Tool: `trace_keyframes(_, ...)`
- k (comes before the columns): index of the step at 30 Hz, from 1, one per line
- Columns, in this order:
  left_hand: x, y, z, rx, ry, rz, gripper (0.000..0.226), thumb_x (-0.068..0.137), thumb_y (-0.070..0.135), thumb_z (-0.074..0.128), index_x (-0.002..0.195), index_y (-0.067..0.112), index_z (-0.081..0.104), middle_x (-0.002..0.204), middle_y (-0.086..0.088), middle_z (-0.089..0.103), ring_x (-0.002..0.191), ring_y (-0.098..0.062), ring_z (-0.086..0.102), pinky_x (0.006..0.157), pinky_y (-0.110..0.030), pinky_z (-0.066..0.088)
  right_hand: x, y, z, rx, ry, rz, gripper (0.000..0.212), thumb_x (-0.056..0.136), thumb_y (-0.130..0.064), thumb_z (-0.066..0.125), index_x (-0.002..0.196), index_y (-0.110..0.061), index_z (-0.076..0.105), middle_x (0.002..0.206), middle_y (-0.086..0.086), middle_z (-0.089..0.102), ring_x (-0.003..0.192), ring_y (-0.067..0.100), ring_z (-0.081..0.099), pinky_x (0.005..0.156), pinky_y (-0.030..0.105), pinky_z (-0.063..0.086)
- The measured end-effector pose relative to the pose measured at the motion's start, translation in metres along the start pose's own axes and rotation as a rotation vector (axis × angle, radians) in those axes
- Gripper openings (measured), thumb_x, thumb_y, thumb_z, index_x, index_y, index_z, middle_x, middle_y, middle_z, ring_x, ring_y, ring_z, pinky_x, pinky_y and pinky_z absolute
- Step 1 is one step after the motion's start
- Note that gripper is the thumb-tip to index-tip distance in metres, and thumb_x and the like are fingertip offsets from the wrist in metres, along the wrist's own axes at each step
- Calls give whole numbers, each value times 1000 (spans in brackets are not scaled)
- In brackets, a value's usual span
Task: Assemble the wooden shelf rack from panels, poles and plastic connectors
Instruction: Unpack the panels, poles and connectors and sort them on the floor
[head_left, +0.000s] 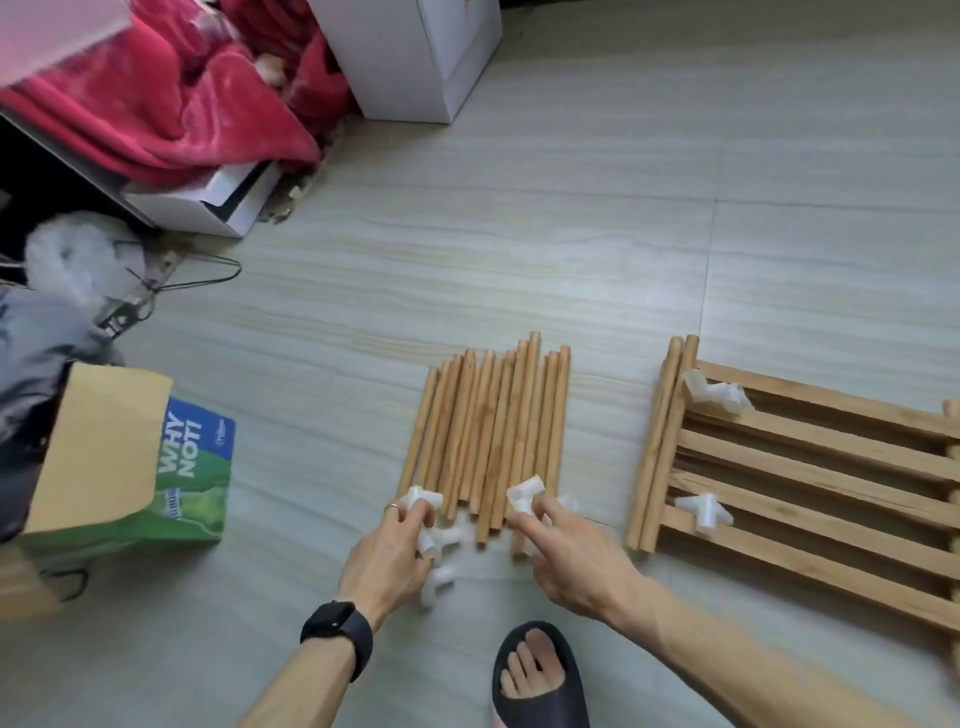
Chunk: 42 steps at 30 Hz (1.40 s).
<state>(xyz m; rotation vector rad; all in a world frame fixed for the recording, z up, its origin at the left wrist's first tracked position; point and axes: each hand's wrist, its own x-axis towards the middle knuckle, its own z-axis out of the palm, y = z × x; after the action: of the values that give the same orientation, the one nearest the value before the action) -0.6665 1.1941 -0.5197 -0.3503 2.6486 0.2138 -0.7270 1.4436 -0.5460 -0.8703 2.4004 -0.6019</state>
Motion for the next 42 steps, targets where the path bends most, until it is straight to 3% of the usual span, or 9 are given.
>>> trace_keyframes(7, -8, -18, 12, 46, -36, -41, 27, 94, 33, 53, 117, 33, 39, 112, 2, 45, 78, -28, 64, 63, -36, 49, 27, -53, 50, 116, -67, -25, 50, 91, -16, 52, 134, -34, 33, 125, 4, 41, 81, 25, 46, 66, 42, 50)
trace_keyframes(11, -9, -8, 19, 79, -108, 1, 37, 91, 27, 54, 123, 34, 38, 132, 0, 40, 90, -27, 66, 67, -36, 51, 37, -56, 62, 75, -160, -40, 78, 93, -8, 58, 153, -39, 21, 147, 6, 35, 109, 34, 58, 84, 43, 54)
trace_keyframes(15, -11, -10, 24, 88, -171, -22, 50, 89, 21, 58, 133, 35, 39, 148, 0, 27, 103, -26, 65, 79, -40, 56, 36, -53, 64, 53, -201, -75, 77, 96, -3, 54, 157, -39, 26, 160, 7, 26, 123, 34, 56, 97, 43, 51)
trace_keyframes(20, -12, -9, 12, 153, -152, 6, 40, 90, 24, 52, 127, 36, 43, 147, -1, 32, 101, -24, 64, 75, -37, 53, 25, -44, 49, 24, -183, -84, 67, 95, -4, 55, 151, -35, 37, 157, 5, 31, 112, 34, 61, 89, 44, 54)
trace_keyframes(25, 17, 27, -24, 251, 32, 154, 32, 89, 13, 47, 119, 20, 43, 137, -4, 43, 99, -25, 60, 67, -31, 45, 7, 7, -19, -79, -4, -126, 42, 101, -23, 51, 142, -26, 44, 142, 1, 46, 107, 24, 61, 80, 31, 53)
trace_keyframes(28, 41, 91, -34, 122, 93, 301, 33, 93, 23, 50, 125, 19, 43, 140, -6, 42, 98, -25, 59, 67, -31, 43, -9, 69, -70, -176, 132, 21, 38, 100, -27, 52, 138, -23, 50, 135, 1, 49, 101, 25, 62, 74, 32, 49)
trace_keyframes(32, 52, 189, -18, -10, 64, 517, 40, 95, 35, 51, 132, 23, 42, 137, -3, 43, 104, -27, 60, 71, -38, 51, -31, 145, -122, -164, 346, 429, 45, 96, -30, 57, 140, -22, 47, 135, 6, 51, 97, 24, 60, 73, 37, 54)
trace_keyframes(35, 51, 247, 6, -31, -9, 618, 46, 94, 40, 54, 135, 25, 42, 136, -6, 45, 109, -31, 59, 79, -44, 54, -34, 183, -136, -41, 418, 695, 55, 96, -42, 59, 145, -23, 41, 142, 11, 44, 111, 33, 62, 87, 44, 55)
trace_keyframes(42, 57, 297, 36, 38, -110, 685, 36, 94, 27, 65, 127, 21, 53, 142, -16, 36, 116, -33, 55, 83, -43, 52, 2, 201, -124, 102, 263, 608, 81, 86, -63, 64, 153, -46, 24, 158, 9, 25, 124, 36, 57, 102, 47, 47)
